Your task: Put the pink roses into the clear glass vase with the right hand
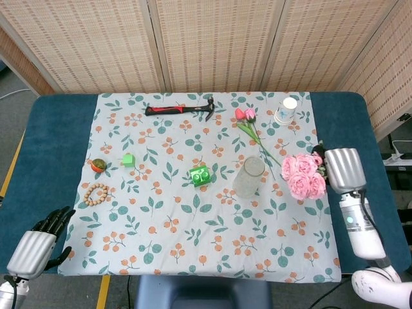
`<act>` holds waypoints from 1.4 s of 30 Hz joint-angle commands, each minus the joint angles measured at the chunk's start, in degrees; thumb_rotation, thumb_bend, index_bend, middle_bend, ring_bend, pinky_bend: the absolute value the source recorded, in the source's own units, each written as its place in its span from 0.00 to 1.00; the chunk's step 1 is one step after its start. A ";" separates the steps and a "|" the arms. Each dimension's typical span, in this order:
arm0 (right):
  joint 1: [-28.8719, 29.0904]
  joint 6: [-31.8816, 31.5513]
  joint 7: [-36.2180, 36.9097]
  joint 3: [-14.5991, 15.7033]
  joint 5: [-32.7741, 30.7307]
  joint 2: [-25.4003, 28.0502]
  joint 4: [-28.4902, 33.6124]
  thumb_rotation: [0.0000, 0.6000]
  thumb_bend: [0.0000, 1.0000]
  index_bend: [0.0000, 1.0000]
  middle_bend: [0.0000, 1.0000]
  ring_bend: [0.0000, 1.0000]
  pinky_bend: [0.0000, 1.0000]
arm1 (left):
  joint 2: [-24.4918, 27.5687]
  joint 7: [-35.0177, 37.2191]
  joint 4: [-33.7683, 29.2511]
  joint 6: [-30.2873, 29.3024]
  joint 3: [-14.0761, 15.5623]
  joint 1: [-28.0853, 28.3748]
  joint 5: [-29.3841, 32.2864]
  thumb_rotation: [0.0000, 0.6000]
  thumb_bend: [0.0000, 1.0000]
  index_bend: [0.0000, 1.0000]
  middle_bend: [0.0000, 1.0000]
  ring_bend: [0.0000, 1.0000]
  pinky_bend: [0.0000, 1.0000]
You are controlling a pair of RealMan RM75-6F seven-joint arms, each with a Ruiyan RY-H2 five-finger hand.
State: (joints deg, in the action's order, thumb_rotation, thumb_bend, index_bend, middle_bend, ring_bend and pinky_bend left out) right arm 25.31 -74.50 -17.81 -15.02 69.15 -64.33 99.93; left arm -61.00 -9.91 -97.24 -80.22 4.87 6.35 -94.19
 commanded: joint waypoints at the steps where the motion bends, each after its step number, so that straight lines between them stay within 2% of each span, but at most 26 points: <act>1: -3.34 -3.56 -0.44 -3.24 -2.93 8.03 11.31 1.00 0.31 0.89 0.90 1.00 1.00 | -0.12 -0.15 0.03 0.16 0.07 0.07 -0.10 1.00 0.33 0.05 0.04 0.10 0.31; 4: -3.22 0.13 7.74 -4.32 -2.67 11.03 15.68 1.00 0.32 0.89 0.90 1.00 1.00 | -0.23 -0.30 0.10 0.34 0.10 0.18 -0.20 1.00 0.33 0.05 0.04 0.10 0.31; 8: -2.76 6.21 23.59 -6.68 -1.65 15.14 19.96 1.00 0.35 0.89 0.90 1.00 1.00 | -0.27 -0.31 0.19 0.67 0.18 0.22 0.05 1.00 0.33 0.05 0.04 0.10 0.31; 11: -2.17 10.38 35.00 -8.50 -0.74 17.55 21.23 1.00 0.38 0.89 0.90 1.00 1.00 | -0.26 -0.20 0.20 0.77 0.13 0.24 0.27 1.00 0.33 0.05 0.04 0.10 0.31; 16: -0.50 16.23 48.46 -10.29 0.23 19.39 21.08 1.00 0.40 0.89 0.90 1.00 1.00 | -0.21 -0.13 0.19 0.87 0.20 0.29 0.21 1.00 0.34 0.05 0.04 0.10 0.32; 20: 0.09 17.56 50.97 -10.65 0.34 19.64 20.74 1.00 0.40 0.89 0.90 1.00 1.00 | -0.19 -0.21 0.18 0.91 0.19 0.30 0.27 1.00 0.34 0.05 0.05 0.10 0.32; 24: 3.45 24.20 58.43 -11.04 -0.97 18.37 19.18 1.00 0.40 0.89 0.90 1.00 1.00 | -0.20 -0.33 0.10 1.02 0.15 0.32 0.50 1.00 0.34 0.05 0.05 0.10 0.32; 27: 5.15 26.61 60.23 -10.86 -1.39 17.08 17.11 1.00 0.40 0.89 0.90 1.00 1.00 | -0.12 -0.13 0.06 0.86 0.14 0.28 0.43 1.00 0.34 0.05 0.05 0.10 0.32; 42: 8.55 26.73 54.45 -8.84 -6.28 12.13 13.46 1.00 0.40 0.89 0.90 1.00 1.00 | -0.05 0.30 0.17 0.86 0.01 0.30 0.78 1.00 0.33 0.05 0.05 0.10 0.32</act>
State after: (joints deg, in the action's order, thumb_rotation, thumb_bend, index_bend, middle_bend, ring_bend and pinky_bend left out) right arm 33.76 -47.78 36.79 -23.97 63.04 -52.06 113.54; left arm -61.05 -9.61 -97.07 -79.36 4.89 6.66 -93.43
